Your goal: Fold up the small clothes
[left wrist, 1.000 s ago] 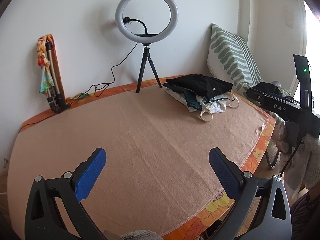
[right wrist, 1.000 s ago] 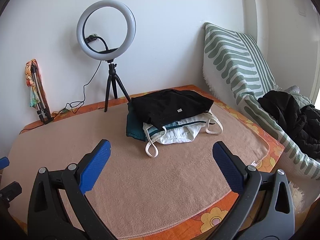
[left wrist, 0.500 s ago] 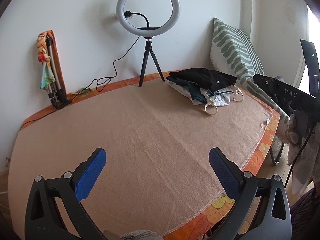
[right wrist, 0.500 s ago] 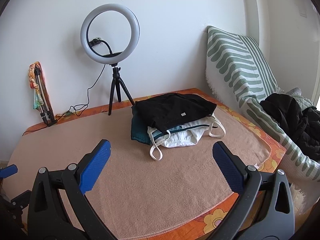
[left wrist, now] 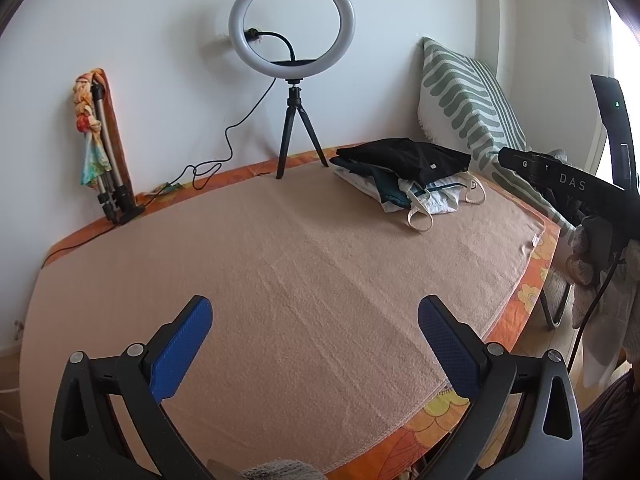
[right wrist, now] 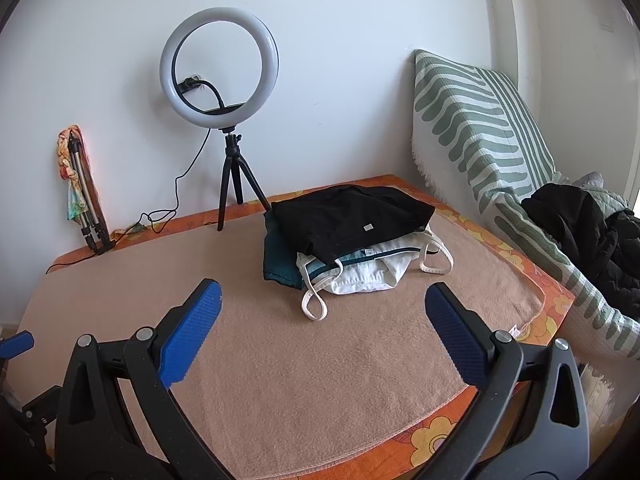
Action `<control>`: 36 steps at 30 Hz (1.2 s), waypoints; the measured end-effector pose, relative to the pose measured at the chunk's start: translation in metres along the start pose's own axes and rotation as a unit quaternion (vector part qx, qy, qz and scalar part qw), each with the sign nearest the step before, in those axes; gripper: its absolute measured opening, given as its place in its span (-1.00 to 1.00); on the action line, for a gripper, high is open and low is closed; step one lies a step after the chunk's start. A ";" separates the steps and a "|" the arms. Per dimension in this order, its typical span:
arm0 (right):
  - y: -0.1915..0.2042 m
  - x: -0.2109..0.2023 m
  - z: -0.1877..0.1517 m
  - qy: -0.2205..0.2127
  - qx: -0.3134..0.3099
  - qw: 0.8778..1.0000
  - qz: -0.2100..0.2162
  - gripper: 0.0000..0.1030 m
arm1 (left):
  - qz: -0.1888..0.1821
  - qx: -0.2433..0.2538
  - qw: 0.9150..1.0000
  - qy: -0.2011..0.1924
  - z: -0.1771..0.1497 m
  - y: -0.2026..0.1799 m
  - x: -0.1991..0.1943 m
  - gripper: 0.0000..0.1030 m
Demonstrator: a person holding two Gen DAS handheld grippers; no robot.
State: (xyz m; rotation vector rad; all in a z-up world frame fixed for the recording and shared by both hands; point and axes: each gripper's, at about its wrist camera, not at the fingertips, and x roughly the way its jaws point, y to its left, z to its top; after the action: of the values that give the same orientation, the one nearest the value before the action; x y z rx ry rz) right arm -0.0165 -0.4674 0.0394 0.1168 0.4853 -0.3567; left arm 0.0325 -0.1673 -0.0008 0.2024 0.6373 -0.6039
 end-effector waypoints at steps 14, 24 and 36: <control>0.003 -0.002 -0.002 -0.001 -0.001 1.000 -0.003 1.00 | 0.001 0.003 1.000 -0.008 0.000 -0.002 -0.006 0.99; 0.004 -0.003 -0.003 -0.001 -0.001 1.000 -0.004 1.00 | 0.001 0.007 1.000 -0.012 0.001 -0.003 -0.009 0.99; 0.005 -0.003 -0.003 -0.001 -0.001 1.000 -0.005 1.00 | 0.000 0.005 1.000 -0.013 0.001 -0.004 -0.009 0.99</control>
State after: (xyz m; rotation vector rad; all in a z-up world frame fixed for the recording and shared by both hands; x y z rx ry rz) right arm -0.0186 -0.4612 0.0384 0.1126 0.4843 -0.3656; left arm 0.0251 -0.1665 0.0055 0.2040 0.6088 -0.6098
